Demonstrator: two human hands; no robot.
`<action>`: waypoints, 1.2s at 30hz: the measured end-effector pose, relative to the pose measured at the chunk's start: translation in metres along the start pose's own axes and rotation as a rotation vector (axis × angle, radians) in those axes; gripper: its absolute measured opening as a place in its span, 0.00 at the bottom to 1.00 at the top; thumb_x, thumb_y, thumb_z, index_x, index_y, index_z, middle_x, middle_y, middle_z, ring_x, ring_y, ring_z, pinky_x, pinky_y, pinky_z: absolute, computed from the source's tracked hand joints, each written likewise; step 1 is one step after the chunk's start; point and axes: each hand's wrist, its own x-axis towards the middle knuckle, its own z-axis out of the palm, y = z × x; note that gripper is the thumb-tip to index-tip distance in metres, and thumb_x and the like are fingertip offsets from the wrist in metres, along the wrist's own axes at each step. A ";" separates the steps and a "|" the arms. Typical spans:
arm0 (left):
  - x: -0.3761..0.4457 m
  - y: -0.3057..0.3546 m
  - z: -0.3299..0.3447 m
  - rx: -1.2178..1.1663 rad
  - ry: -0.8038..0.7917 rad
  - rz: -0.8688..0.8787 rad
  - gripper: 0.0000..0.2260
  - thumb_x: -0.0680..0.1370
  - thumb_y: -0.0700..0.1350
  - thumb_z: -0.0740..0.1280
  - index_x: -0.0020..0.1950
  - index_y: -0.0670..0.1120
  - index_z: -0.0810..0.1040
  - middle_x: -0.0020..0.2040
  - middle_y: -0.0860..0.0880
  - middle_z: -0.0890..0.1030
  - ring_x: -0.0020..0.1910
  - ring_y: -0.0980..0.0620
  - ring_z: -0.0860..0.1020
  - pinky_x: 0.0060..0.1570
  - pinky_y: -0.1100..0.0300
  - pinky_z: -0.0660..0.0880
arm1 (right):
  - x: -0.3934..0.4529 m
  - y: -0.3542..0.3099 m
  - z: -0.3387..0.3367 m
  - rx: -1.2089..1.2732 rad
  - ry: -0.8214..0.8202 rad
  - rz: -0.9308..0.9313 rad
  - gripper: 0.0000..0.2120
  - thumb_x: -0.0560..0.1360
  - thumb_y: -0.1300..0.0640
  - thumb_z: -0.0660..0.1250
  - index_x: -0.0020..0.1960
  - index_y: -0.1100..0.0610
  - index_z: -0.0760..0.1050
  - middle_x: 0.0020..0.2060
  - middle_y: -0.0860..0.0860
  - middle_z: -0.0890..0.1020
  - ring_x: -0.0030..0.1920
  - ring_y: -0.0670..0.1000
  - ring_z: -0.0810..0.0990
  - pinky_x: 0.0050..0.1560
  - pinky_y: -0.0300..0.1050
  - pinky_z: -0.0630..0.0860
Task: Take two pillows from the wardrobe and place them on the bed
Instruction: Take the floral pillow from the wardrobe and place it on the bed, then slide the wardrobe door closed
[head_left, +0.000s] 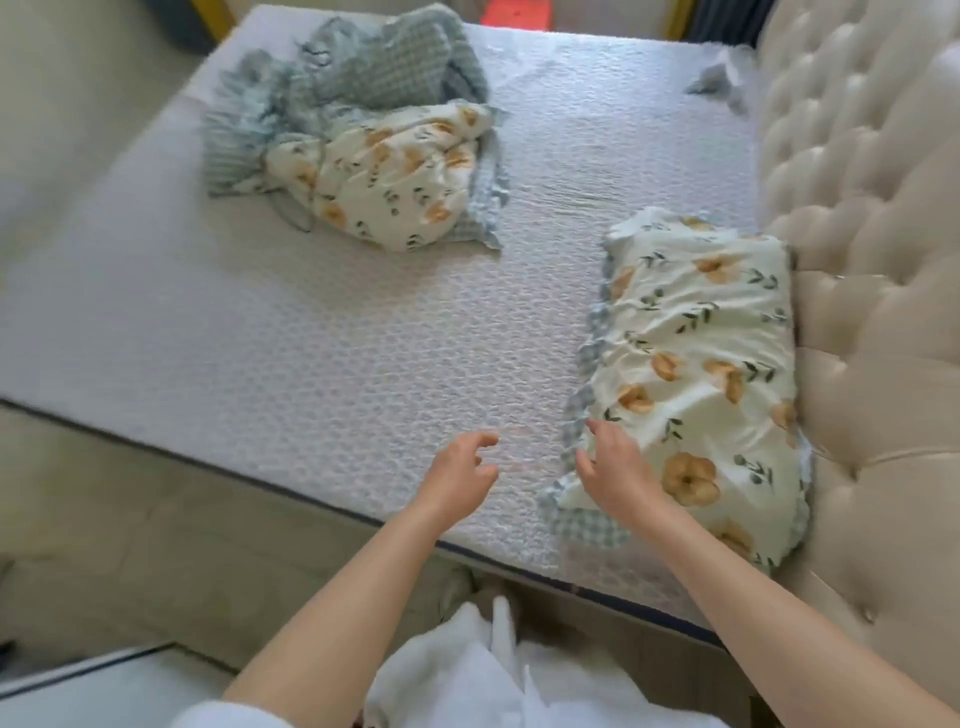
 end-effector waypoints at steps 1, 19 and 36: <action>-0.010 -0.011 -0.009 -0.027 0.049 -0.016 0.16 0.81 0.43 0.63 0.69 0.49 0.75 0.67 0.52 0.76 0.61 0.53 0.76 0.57 0.57 0.75 | 0.002 -0.012 0.003 0.007 -0.017 -0.031 0.24 0.81 0.56 0.59 0.75 0.60 0.60 0.70 0.57 0.70 0.69 0.57 0.68 0.67 0.51 0.67; -0.213 -0.192 -0.134 -0.579 0.963 -0.435 0.13 0.80 0.38 0.63 0.60 0.53 0.75 0.38 0.63 0.85 0.39 0.65 0.82 0.30 0.73 0.71 | -0.006 -0.278 0.140 -0.060 -0.386 -0.722 0.18 0.81 0.57 0.60 0.70 0.54 0.67 0.62 0.50 0.77 0.61 0.52 0.75 0.57 0.42 0.68; -0.351 -0.261 -0.187 -0.092 1.502 -0.857 0.19 0.79 0.39 0.65 0.69 0.51 0.74 0.50 0.57 0.83 0.44 0.55 0.78 0.44 0.59 0.76 | -0.135 -0.493 0.301 -0.073 -0.881 -1.254 0.16 0.81 0.55 0.59 0.68 0.51 0.69 0.59 0.43 0.76 0.44 0.38 0.74 0.43 0.34 0.71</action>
